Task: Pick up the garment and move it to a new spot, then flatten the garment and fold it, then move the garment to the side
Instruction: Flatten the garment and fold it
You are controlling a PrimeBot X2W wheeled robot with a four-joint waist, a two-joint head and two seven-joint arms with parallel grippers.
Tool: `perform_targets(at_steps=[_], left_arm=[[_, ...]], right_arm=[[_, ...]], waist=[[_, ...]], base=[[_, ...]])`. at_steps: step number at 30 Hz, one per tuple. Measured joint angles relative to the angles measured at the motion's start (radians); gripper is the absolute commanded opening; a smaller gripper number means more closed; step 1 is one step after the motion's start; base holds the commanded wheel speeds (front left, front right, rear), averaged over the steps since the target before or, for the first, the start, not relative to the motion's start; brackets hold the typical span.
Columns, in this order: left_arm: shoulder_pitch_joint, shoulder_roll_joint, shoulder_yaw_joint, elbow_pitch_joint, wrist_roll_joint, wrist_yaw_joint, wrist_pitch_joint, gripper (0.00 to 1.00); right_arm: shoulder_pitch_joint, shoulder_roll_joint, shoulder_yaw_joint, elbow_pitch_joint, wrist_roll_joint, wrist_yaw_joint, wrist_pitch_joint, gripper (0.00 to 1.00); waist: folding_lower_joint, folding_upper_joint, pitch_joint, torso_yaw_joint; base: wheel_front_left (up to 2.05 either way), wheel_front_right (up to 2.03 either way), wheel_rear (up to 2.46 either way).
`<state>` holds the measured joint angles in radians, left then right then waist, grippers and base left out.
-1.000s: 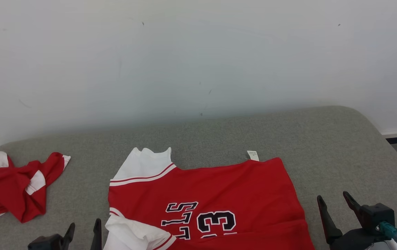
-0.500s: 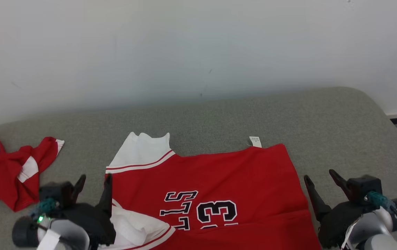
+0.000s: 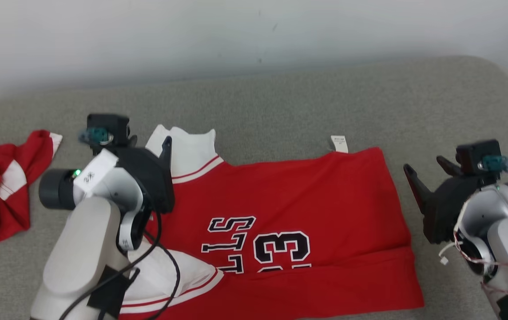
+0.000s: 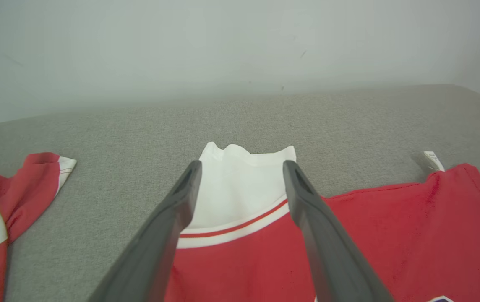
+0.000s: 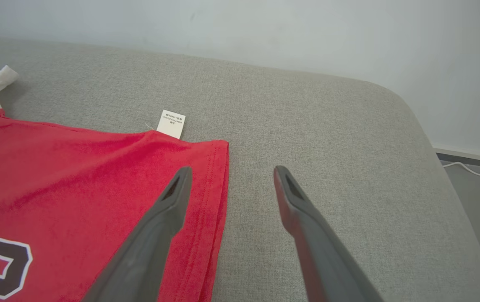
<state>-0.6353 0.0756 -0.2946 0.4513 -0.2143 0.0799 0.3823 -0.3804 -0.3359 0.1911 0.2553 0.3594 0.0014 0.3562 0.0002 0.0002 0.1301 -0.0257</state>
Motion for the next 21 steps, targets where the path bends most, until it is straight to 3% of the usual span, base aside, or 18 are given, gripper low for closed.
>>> perform_targets(at_steps=[9, 21], left_arm=[[-0.204, -0.024, -0.016, 0.142, 0.053, 0.024, 0.104, 1.00], [-0.333, -0.006, -0.013, 0.291, 0.088, 0.027, 0.160, 1.00]], right_arm=[[-0.168, -0.014, 0.063, 0.053, -0.011, 0.058, 0.088, 1.00], [-0.289, 0.027, 0.099, 0.131, -0.019, 0.069, 0.112, 1.00]], waist=[[0.0000, 0.0001, 0.131, 0.009], [0.0000, 0.0001, 0.267, 0.006]], base=[[0.00, 0.00, 0.00], [0.00, 0.00, 0.00]])
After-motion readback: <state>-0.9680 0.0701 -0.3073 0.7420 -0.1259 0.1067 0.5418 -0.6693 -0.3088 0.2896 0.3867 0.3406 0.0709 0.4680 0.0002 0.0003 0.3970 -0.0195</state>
